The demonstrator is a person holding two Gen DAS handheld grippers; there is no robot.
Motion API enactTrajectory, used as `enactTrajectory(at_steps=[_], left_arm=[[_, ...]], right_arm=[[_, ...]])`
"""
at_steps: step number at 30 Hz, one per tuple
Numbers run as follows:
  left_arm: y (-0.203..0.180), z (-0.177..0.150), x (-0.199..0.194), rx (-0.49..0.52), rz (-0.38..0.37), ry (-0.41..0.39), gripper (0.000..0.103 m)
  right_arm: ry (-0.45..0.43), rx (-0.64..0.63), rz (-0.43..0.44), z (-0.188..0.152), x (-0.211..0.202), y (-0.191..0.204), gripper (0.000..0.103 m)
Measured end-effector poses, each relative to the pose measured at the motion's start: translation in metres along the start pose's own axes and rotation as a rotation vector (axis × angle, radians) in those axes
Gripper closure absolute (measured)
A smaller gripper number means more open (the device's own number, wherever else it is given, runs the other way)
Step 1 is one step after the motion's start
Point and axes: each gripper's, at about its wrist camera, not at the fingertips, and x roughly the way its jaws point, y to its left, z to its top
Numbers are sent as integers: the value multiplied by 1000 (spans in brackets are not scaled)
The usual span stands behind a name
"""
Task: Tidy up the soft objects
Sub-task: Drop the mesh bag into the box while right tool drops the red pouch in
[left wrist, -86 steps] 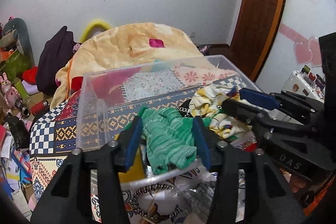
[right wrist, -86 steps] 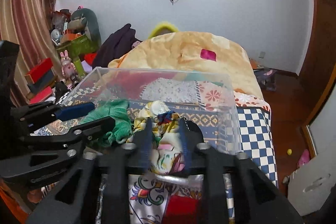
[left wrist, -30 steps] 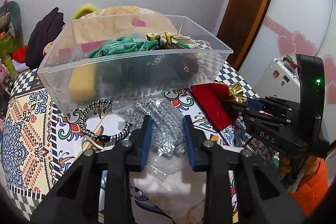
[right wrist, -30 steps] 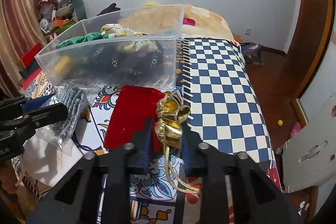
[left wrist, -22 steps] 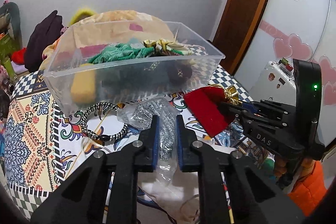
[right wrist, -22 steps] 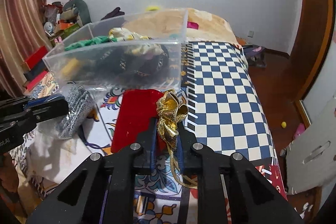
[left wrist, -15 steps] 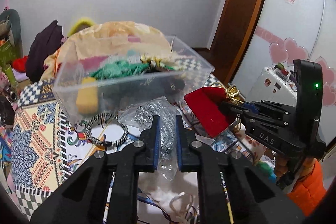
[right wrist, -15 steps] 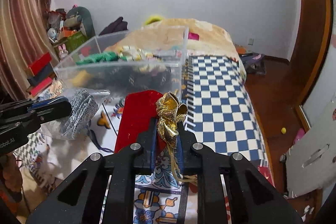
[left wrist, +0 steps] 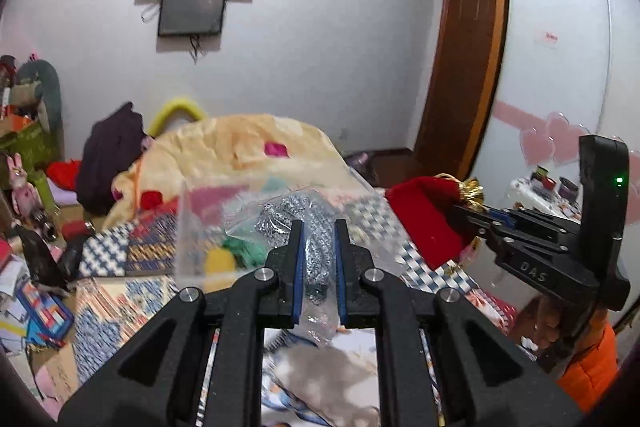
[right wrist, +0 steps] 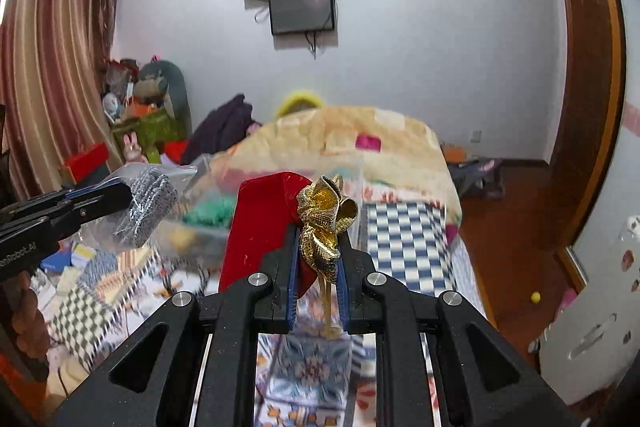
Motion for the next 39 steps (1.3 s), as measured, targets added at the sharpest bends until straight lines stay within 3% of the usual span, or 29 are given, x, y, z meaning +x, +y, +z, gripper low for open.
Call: enactTrajectory(at_steps=[10, 18, 29, 39], left_arm=[[32, 24, 36, -22, 89, -15, 91], [42, 28, 79, -20, 100, 43, 91], [53, 16, 134, -51, 121, 148, 91], [58, 7, 155, -70, 109, 218, 91]], right_arm=[[-33, 11, -2, 22, 30, 12, 89], [2, 21, 7, 31, 63, 21, 89], [122, -10, 24, 32, 108, 35, 88], [238, -67, -3, 20, 133, 42, 85]])
